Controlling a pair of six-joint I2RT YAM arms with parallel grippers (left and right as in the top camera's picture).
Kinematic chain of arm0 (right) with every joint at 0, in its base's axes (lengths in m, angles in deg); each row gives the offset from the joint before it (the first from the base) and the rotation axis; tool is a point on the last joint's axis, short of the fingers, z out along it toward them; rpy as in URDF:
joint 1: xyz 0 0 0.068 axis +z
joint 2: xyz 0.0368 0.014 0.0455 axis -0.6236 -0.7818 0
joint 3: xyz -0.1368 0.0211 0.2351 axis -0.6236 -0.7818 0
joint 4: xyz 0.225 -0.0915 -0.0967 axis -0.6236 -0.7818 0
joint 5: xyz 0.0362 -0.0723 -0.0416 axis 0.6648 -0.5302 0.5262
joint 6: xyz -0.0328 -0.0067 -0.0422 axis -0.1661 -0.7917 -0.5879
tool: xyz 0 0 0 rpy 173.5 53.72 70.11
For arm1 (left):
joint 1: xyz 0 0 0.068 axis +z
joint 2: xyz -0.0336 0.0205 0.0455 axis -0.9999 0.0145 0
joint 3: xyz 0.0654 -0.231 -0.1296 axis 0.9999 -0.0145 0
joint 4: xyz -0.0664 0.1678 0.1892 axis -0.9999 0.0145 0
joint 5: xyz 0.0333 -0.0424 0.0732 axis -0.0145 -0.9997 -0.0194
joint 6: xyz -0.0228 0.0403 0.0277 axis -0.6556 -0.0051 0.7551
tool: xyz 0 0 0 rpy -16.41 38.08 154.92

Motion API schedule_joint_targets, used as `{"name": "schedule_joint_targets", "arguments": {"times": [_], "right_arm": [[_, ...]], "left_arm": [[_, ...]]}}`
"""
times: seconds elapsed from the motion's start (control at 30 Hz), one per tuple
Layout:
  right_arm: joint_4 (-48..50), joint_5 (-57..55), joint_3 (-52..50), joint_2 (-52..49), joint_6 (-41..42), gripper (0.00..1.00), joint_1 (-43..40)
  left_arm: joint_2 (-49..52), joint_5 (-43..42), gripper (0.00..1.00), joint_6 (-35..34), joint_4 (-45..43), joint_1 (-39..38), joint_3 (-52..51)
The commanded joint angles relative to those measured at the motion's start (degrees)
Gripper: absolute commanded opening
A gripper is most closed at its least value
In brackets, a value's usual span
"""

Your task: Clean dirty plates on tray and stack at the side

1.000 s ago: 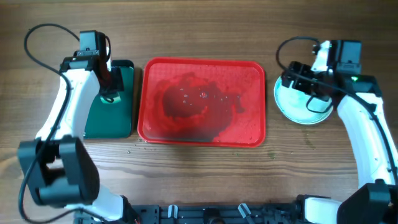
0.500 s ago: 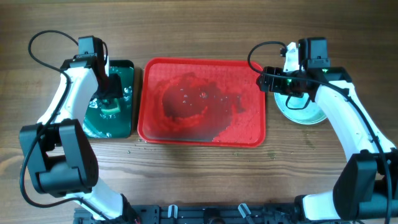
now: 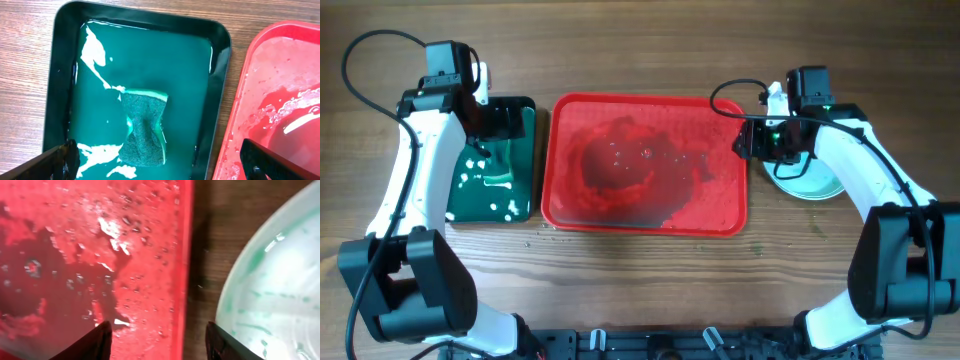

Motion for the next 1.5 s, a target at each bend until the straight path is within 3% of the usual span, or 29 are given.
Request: {"name": "schedule_joint_targets", "arguments": {"times": [0.0, 0.2, 0.3, 0.37, 0.4, 0.43, 0.5, 0.67, 0.8, 0.87, 0.93, 1.0, 1.17, 1.3, 1.47], "right_arm": [[-0.6, -6.0, 0.8, -0.7, -1.0, 0.65, -0.5], [-3.9, -1.2, 3.4, 1.4, -1.3, 0.65, -0.5], [-11.0, 4.2, 9.3, 8.9, -3.2, 0.67, -0.4], [-15.9, 4.1, 13.1, 16.1, -3.7, 0.75, -0.4], [-17.5, 4.0, 14.0, 19.3, -3.6, 0.84, -0.4], [-18.4, 4.0, 14.3, 22.4, -3.5, 1.00, -0.4], [-18.9, 3.4, 14.3, 30.5, -3.8, 1.00, -0.4], [-26.3, -21.9, 14.3, 45.3, -6.3, 1.00, -0.4], [-31.2, -22.4, 14.2, 49.0, -6.5, 1.00, -0.4], [-27.3, -21.8, 12.1, 50.8, -4.9, 1.00, -0.6], [-15.1, -19.0, 4.7, 56.0, -3.6, 1.00, -0.8], [-0.6, -15.0, -6.7, 63.8, -3.1, 1.00, -0.8], [22.6, -14.0, -35.6, 81.3, 5.4, 1.00, -0.7], [33.4, -11.0, -53.0, 93.0, 5.4, 1.00, -0.7], [40.0, -11.0, -63.3, 100.1, 5.5, 1.00, -0.6]], "left_arm": [[-0.7, -1.4, 1.00, 0.2, 0.0, 0.2, 0.9], [-0.7, -1.4, 1.00, 0.2, 0.0, 0.2, 0.9], [-0.7, -1.4, 1.00, 0.2, 0.0, 0.2, 0.9], [-0.7, -1.4, 1.00, 0.2, 0.0, 0.2, 0.9], [-0.7, -1.4, 1.00, 0.2, 0.0, 0.2, 0.9], [-0.7, -1.4, 1.00, 0.3, 0.0, 0.2, 0.9], [-0.7, -1.4, 1.00, 0.2, 0.0, 0.2, 0.9], [-0.7, -1.4, 1.00, 0.2, 0.0, 0.2, 0.9], [-0.7, -1.4, 1.00, 0.2, 0.0, 0.2, 0.9], [-0.7, -1.4, 1.00, 0.3, 0.0, 0.2, 0.9], [-0.7, -1.4, 1.00, 0.2, 0.0, 0.2, 0.9], [-0.7, -1.4, 1.00, 0.3, 0.0, 0.2, 0.9], [-0.7, -1.4, 1.00, 0.2, 0.0, 0.2, 0.9], [-0.7, -1.4, 1.00, 0.2, 0.0, 0.2, 0.9], [-0.7, -1.4, 1.00, 0.2, 0.0, 0.2, 0.9]]}}
